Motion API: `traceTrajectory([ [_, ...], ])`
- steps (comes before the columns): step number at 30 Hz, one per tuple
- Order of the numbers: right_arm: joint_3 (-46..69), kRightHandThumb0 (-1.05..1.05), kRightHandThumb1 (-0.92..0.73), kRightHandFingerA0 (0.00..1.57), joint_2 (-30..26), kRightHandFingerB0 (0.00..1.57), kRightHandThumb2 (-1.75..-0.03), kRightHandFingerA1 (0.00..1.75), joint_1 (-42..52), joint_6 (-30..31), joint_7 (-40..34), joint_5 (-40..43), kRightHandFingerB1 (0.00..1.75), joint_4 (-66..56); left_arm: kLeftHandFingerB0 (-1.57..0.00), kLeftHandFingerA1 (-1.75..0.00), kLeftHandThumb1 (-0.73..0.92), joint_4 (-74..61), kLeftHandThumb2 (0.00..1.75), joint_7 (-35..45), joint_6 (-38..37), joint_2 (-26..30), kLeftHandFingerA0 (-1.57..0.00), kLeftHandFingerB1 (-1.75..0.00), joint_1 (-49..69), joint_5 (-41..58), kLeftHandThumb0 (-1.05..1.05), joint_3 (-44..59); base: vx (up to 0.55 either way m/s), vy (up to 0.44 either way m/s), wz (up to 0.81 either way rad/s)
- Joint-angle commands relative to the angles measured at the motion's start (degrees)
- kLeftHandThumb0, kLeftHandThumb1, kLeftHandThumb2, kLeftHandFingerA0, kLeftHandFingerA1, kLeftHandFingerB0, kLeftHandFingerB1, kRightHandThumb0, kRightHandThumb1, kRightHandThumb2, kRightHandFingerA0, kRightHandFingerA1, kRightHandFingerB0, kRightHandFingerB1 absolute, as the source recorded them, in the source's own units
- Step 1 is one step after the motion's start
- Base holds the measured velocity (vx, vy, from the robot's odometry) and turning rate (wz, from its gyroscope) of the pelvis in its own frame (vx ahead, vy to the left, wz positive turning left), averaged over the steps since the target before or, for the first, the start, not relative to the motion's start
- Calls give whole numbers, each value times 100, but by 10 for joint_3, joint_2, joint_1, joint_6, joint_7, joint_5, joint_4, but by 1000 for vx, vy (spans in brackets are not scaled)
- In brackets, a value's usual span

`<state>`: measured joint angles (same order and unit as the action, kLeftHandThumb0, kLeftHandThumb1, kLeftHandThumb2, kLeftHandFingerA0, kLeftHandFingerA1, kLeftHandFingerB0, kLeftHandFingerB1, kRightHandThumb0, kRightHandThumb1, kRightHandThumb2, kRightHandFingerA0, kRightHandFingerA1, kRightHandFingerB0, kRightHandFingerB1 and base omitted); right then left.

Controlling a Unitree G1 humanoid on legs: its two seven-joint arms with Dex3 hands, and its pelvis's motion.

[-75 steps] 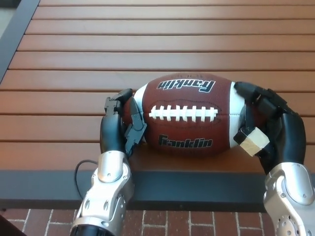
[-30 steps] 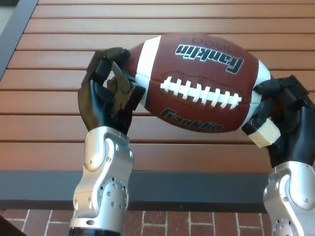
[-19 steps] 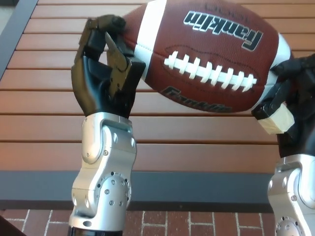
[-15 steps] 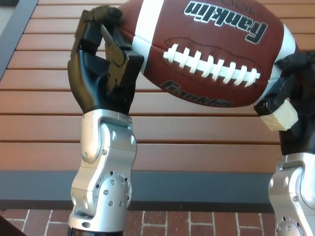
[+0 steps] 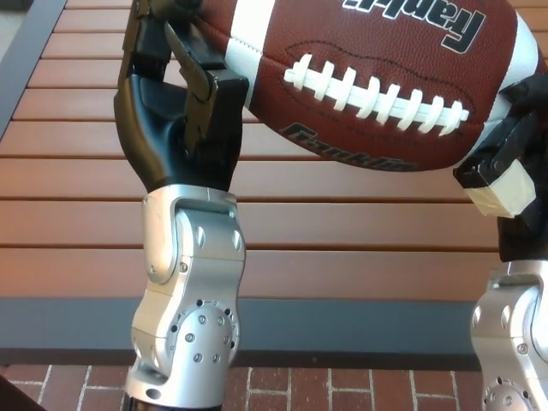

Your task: Pick up a football using both hands and turn around and walk towards another desk and put it on the desk

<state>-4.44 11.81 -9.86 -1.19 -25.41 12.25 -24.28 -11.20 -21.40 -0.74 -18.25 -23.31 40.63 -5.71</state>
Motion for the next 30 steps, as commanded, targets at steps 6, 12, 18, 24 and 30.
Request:
traceTrajectory([
  [6,-39,-5,-37,107,44,104,-157,171,-34,15,17,9,154,7,-71,-175,61,2,124,24,17,-75,-91,-175,65,42,-18,-61,0,0,-3],
  [12,-46,-6,-36,107,35,103,-156,173,-28,11,21,7,154,7,-74,-175,62,-9,124,16,15,-65,-92,-175,76,53,-18,-70,0,0,-4],
  [18,-71,-7,-39,105,32,103,-156,172,8,7,26,9,156,-17,-75,-175,61,-37,124,14,8,-66,-91,-170,122,81,-17,-96,1,0,-18],
  [24,-99,-8,-37,106,24,102,-156,172,42,-1,27,2,154,-40,-70,-175,61,-82,121,6,3,-32,-88,-174,156,77,-17,-132,1,0,12],
  [30,-135,-7,-44,101,4,98,-146,172,96,-8,37,3,154,-90,-71,-175,64,-133,118,14,-29,6,-86,-170,222,103,-17,-188,-27,1,28],
])
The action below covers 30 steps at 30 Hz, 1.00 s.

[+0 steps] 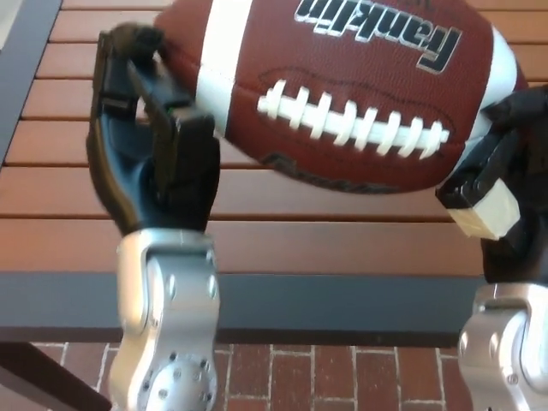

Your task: Pick up a football using both hands and turn around and walk towards another desk and put it on the desk

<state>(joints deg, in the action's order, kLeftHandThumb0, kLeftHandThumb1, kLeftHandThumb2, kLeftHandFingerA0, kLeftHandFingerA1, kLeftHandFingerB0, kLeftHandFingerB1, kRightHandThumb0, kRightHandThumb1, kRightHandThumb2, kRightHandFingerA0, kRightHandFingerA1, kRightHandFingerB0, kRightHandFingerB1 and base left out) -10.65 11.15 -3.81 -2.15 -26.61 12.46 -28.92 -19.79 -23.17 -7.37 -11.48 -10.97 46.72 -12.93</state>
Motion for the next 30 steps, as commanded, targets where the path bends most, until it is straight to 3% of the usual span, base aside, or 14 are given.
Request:
traceTrajectory([
  [1,-74,-7,-44,101,10,98,-146,172,39,3,50,0,154,-46,-71,-175,64,-50,118,34,33,-57,-86,-170,102,43,-17,-121,-29,-41,88],
  [5,-85,-7,-41,101,7,99,-151,173,58,3,51,3,155,-64,-71,-175,59,-69,127,33,15,-44,-90,-173,128,41,-17,-149,-107,-88,25],
  [13,-109,-9,-43,98,1,98,-148,172,83,-1,55,-3,156,-100,-68,-175,60,-110,121,26,-13,-8,-85,-175,157,30,-20,-199,-94,23,42],
  [20,-120,-10,-42,105,-8,103,-152,170,90,-4,53,2,156,-119,-66,-175,64,-141,117,19,-40,17,-85,-175,160,32,-19,-229,-99,137,39],
  [25,-134,-15,-40,106,-14,102,-155,172,104,-5,49,-12,157,-133,-66,-175,65,-162,125,23,-60,32,-83,-174,160,49,-18,-247,-117,15,36],
  [30,-146,-16,-39,105,-17,104,-156,171,120,-12,50,-12,157,-141,-69,-175,54,-177,135,36,-87,51,-85,-172,154,43,-20,-269,-131,-193,49],
])
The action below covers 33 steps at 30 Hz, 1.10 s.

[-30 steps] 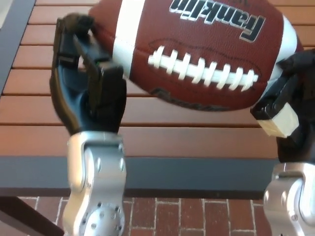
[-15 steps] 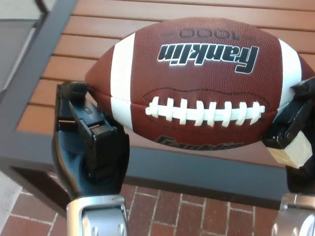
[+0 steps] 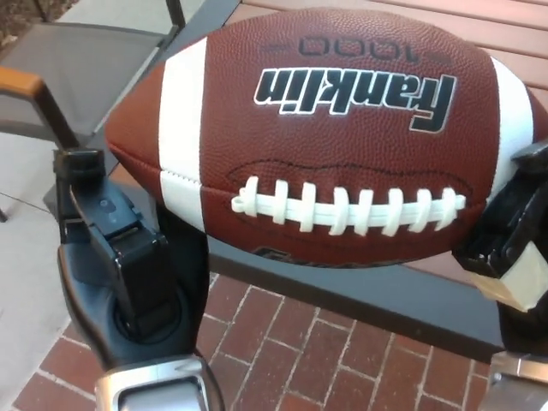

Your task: Pick up a football using both hands and turn around and walk towards another desk and put it on the desk

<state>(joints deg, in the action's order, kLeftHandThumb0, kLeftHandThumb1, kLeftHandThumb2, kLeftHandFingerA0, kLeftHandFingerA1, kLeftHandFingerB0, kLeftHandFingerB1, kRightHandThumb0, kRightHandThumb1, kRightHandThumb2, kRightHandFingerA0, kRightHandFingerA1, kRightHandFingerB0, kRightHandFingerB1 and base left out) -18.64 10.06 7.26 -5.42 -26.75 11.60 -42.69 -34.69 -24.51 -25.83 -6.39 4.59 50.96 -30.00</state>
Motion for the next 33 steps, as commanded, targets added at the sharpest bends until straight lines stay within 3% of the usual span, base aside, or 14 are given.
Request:
traceTrajectory([
  [1,-70,-14,-39,103,-8,100,-158,175,13,16,55,0,160,-5,-71,-175,53,-33,132,47,94,7,-87,-172,0,-4,-19,-102,-105,-22,79],
  [14,-112,-18,-39,108,-28,106,-155,171,43,5,53,9,156,-27,-72,-175,58,-68,132,38,40,69,-86,-170,50,-8,-17,-151,-53,60,85],
  [33,-114,-16,-45,104,-33,102,-151,174,43,-16,45,-14,158,-19,-73,-175,55,-71,138,15,21,105,-90,-174,66,-46,-17,-168,-54,-108,86],
])
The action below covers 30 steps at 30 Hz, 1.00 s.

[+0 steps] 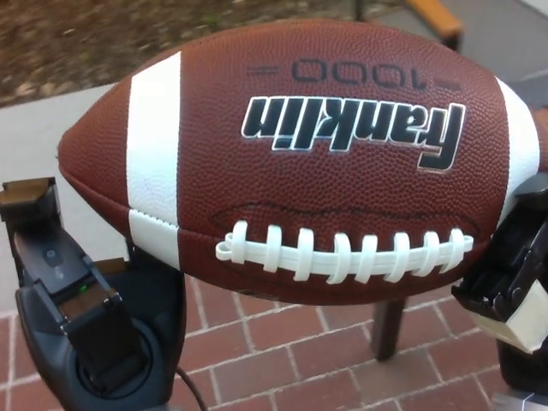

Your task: Pick up a football using both hands and turn around and walk towards another desk and put it on the desk

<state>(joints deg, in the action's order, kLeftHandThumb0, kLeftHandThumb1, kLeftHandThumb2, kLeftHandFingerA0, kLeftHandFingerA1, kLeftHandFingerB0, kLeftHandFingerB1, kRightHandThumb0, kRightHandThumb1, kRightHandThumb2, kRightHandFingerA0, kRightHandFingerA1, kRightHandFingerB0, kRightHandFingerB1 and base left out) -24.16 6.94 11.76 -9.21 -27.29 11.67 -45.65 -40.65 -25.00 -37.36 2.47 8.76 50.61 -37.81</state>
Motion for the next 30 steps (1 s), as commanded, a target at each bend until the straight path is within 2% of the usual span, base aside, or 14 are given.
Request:
traceTrajectory([
  [1,-60,-16,-45,104,-2,102,-151,174,-2,21,51,-16,158,12,-73,-175,55,-12,138,19,136,17,-90,-174,24,-44,-17,-89,-46,154,95],
  [9,-62,-16,-46,104,-4,101,-150,174,-4,26,49,-6,158,12,-74,-175,54,-9,136,17,127,25,-91,-172,22,-48,-19,-90,15,145,96],
  [30,-60,-18,-48,105,-1,102,-151,174,-23,28,51,-3,159,17,-75,-175,55,-2,134,8,121,32,-90,-172,6,-60,-17,-94,-14,-75,100],
])
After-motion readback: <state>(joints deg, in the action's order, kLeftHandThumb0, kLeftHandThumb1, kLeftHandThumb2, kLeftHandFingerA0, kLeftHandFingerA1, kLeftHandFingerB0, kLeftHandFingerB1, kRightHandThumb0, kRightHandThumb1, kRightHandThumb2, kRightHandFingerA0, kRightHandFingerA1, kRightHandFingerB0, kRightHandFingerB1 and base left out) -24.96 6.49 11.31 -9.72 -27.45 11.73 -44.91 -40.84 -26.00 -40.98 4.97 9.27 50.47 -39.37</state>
